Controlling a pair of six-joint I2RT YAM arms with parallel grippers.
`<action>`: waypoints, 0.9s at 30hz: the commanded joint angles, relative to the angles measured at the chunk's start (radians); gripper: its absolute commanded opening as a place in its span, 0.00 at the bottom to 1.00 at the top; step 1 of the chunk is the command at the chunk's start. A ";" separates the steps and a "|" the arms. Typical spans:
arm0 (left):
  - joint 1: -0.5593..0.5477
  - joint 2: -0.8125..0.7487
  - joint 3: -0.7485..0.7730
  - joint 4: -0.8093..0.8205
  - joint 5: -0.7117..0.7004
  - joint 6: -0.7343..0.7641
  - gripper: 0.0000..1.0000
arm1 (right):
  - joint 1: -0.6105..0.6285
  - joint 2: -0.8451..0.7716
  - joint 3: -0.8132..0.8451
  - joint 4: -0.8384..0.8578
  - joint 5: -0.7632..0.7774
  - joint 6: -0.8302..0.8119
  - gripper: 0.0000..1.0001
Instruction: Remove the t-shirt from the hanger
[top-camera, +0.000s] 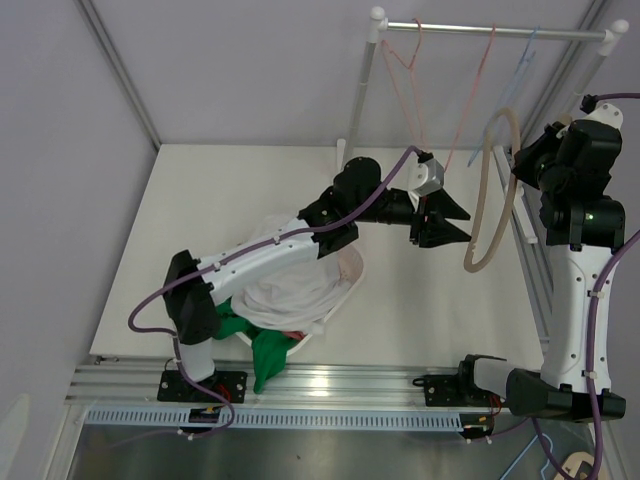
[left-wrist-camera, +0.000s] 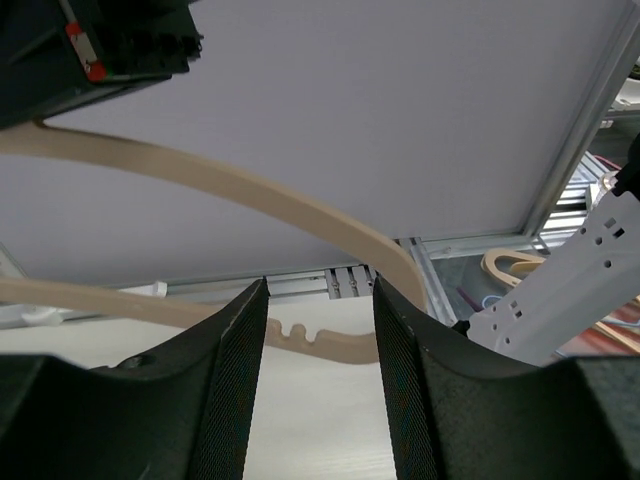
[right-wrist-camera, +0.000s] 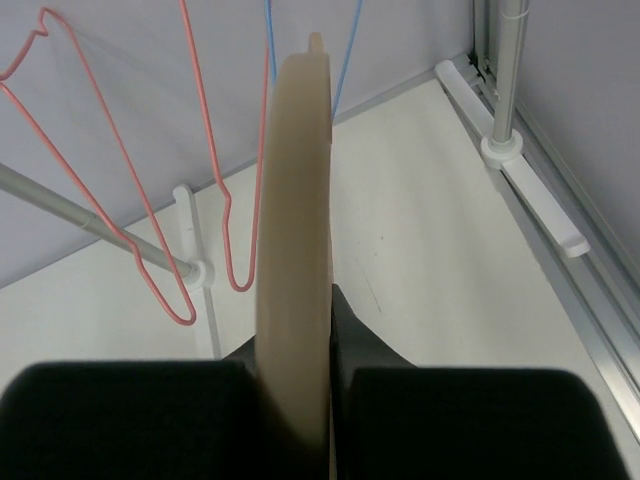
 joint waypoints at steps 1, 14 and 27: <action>-0.006 0.080 0.095 0.004 0.051 0.023 0.51 | 0.004 -0.007 0.028 0.020 -0.028 0.011 0.00; -0.026 0.244 0.244 -0.032 0.085 0.001 0.39 | 0.006 -0.006 0.057 0.022 -0.060 0.037 0.00; -0.184 0.125 0.166 -0.050 0.128 0.032 0.36 | 0.004 0.014 0.036 0.045 -0.002 0.029 0.00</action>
